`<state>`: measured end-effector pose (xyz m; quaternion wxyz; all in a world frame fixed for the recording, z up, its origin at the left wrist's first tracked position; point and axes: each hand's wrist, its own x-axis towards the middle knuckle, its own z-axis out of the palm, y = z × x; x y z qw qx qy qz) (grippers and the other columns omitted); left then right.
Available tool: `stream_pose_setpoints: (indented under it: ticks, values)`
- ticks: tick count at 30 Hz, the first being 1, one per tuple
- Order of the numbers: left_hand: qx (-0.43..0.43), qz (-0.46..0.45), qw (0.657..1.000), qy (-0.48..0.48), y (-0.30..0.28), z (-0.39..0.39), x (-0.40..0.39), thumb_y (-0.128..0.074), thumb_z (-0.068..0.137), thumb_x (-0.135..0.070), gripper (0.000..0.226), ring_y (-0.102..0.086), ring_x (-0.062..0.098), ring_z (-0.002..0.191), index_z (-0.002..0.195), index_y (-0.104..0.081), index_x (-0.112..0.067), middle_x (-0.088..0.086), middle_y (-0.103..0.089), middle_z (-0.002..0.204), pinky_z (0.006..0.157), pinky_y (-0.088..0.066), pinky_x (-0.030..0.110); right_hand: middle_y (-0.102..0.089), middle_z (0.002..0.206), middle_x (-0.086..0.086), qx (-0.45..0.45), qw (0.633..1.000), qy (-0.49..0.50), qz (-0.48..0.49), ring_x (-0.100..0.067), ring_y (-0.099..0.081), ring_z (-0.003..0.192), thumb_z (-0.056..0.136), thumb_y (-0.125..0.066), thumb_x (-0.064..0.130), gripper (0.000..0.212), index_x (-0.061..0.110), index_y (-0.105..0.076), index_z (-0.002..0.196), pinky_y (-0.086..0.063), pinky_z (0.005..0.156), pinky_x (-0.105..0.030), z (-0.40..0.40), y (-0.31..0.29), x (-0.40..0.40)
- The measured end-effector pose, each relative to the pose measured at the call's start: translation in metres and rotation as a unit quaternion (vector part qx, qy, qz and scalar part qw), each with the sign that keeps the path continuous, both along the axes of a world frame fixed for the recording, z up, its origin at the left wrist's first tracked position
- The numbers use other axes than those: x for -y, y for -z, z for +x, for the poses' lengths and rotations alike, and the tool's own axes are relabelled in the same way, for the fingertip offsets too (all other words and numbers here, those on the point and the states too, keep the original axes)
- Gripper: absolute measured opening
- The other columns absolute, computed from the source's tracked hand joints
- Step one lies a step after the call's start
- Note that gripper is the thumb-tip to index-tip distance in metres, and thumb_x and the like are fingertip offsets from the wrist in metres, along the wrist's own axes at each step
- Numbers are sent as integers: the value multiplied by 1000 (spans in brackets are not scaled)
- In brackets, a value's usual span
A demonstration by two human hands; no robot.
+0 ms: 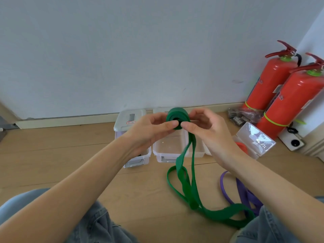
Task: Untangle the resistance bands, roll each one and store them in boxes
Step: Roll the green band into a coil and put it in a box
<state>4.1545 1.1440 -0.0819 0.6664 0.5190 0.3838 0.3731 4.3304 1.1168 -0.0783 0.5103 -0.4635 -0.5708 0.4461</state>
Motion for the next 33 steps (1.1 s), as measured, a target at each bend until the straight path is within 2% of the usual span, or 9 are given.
stream_pose_setpoints:
  ticks: [3, 6, 8, 11, 14, 19, 23, 29, 33]
  values:
    - [-172, 81, 981, 35, -4, -9, -3, -74, 76, -18, 38, -66, 0, 95, 111, -60, -23, -9, -66, 109, 80, -50, 14, -67, 86, 6, 159, 986, -29, 50, -7, -64, 82, 73, -76, 10, 23, 22, -59, 84, -51, 79, -18, 8, -5, 0]
    - [-287, 178, 939, 67, -5, -11, -2, -78, 72, -18, 41, -64, -7, 83, 107, -61, -31, -16, -64, 101, 70, -49, 7, -64, 85, 6, 385, 911, -67, 134, -11, -60, 81, 73, -76, 15, 22, 17, -61, 88, -47, 79, -26, 12, -7, 1]
    - [-339, 212, 912, 93, -2, -5, 3, -79, 71, -20, 35, -64, -6, 79, 97, -61, -33, -16, -63, 96, 71, -51, 10, -66, 87, 1, 441, 881, -96, 141, -17, -60, 83, 74, -75, 16, 21, 15, -62, 91, -45, 77, -33, 12, -5, 3]
    - [-362, 232, 899, 84, 0, -2, 4, -79, 71, -23, 27, -66, -2, 79, 92, -63, -30, -18, -63, 88, 78, -53, 20, -66, 88, 12, 393, 907, -96, 117, -5, -61, 85, 74, -75, 14, 22, 25, -62, 89, -46, 82, -26, 13, -4, 4]
    - [-249, 199, 947, 36, -10, -6, 3, -76, 75, -20, 20, -69, 3, 82, 91, -67, -30, -18, -70, 85, 76, -51, 14, -70, 100, 13, 159, 984, -75, 43, -2, -63, 100, 76, -73, 9, 28, 26, -63, 95, -48, 92, -25, 17, -9, 2]
    - [-87, 119, 989, 0, -16, -4, 5, -70, 75, -25, 39, -67, 15, 101, 112, -64, -15, 4, -68, 113, 92, -50, 24, -69, 108, 1, -65, 997, -28, -29, -16, -65, 102, 58, -77, 34, 47, 20, -57, 99, -52, 83, -29, 11, -11, 0]
    - [58, 18, 998, 34, -9, 1, 7, -62, 79, -15, 40, -63, 20, 110, 117, -60, -5, 9, -66, 119, 90, -50, 23, -71, 96, -2, -9, 1000, -11, 24, -17, -67, 91, 73, -75, 17, 30, 22, -58, 97, -54, 80, -25, 5, -11, 1]
    - [-169, 139, 974, 54, -15, 0, 4, -71, 77, -6, 36, -68, 6, 93, 104, -63, -29, -14, -68, 104, 76, -50, 11, -66, 95, 16, 300, 940, -43, 155, -2, -59, 94, 74, -74, 10, 33, 27, -69, 101, -46, 86, -18, 12, -15, 5]
    - [-169, 146, 974, 22, -17, 0, 6, -73, 77, -14, 31, -69, 10, 90, 105, -65, -23, -6, -69, 107, 85, -52, 19, -58, 114, -3, 164, 982, -39, 89, -16, -61, 102, 73, -76, 12, 38, 35, -64, 100, -49, 95, -32, 16, -16, 5]
